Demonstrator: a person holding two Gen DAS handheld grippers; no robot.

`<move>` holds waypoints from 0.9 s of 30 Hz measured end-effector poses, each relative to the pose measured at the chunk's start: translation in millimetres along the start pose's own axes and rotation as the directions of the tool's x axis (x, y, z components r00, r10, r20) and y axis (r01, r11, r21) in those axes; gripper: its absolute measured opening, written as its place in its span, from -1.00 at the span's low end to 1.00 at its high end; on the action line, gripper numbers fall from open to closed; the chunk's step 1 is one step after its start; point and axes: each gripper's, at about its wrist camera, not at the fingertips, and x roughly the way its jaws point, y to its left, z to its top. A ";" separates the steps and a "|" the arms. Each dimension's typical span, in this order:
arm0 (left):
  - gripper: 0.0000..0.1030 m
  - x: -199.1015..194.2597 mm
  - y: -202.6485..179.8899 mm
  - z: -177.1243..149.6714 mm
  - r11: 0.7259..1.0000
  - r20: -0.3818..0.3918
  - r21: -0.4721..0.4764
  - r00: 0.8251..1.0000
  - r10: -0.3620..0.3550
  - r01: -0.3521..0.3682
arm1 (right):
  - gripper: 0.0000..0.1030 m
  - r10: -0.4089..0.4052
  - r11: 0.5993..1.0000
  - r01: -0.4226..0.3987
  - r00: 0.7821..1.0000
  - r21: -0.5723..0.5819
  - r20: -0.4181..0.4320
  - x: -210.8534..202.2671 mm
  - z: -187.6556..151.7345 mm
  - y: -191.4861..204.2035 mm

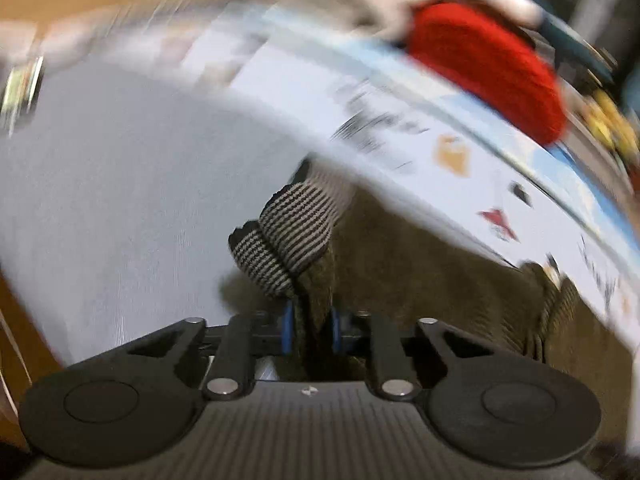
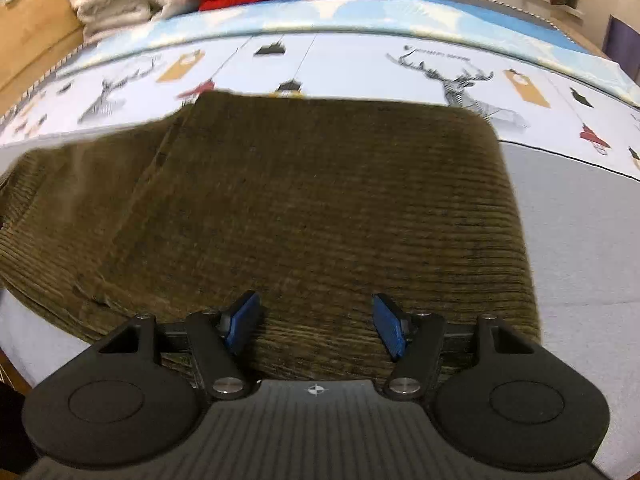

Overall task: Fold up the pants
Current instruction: 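Grasp the striped waistband with the left gripper and lift it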

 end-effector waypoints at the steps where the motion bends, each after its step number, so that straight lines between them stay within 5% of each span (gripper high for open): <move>1: -0.69 -12.4 -19.4 1.7 0.996 0.054 0.085 0.999 0.003 -0.008 | 0.26 0.004 1.000 -0.005 1.000 0.015 0.016 -5.1 0.9 -4.7; 6: -0.74 -61.3 -127.6 2.8 0.944 0.183 0.328 0.977 -0.107 0.042 | 0.25 0.029 0.990 -0.046 0.991 0.131 0.133 -31.5 8.2 -40.8; 11: -0.75 -106.1 -262.7 -21.1 0.839 0.216 0.529 0.936 -0.277 0.126 | 0.21 -0.022 0.968 -0.036 0.973 0.248 0.228 -45.2 3.5 -85.5; 13: -0.75 -119.8 -312.6 -40.9 0.779 0.191 0.601 0.914 -0.359 0.180 | 0.18 -0.053 0.953 -0.028 0.965 0.301 0.258 -49.6 -0.1 -104.2; 16: -0.66 -124.9 -373.1 -81.4 0.645 0.035 0.702 0.890 -0.455 0.302 | 0.18 -0.120 0.921 -0.003 0.950 0.389 0.290 -54.9 -3.9 -132.4; 18: -0.27 -115.0 -392.7 -103.9 0.568 -0.091 0.730 0.878 -0.469 0.379 | 0.18 -0.163 0.889 0.010 0.941 0.458 0.296 -57.1 -7.3 -150.1; 20: -0.01 -110.6 -387.3 -110.8 0.563 -0.102 0.716 0.859 -0.502 0.413 | 0.18 -0.180 0.855 0.006 0.941 0.519 0.286 -55.5 -11.4 -163.0; 22: 0.02 -105.0 -366.6 -104.2 0.600 -0.081 0.683 0.860 -0.505 0.417 | 0.18 -0.185 0.834 0.003 0.944 0.552 0.274 -53.9 -14.9 -168.5; 25: 0.02 -80.8 -320.4 -79.1 0.666 -0.097 0.624 0.886 -0.453 0.409 | 0.20 -0.165 0.837 -0.016 0.945 0.547 0.281 -52.8 -15.5 -166.9; 27: 0.01 -67.7 -286.6 -69.6 0.675 -0.091 0.643 0.911 -0.401 0.362 | 0.32 -0.124 0.839 -0.054 0.950 0.541 0.287 -50.1 -14.3 -163.6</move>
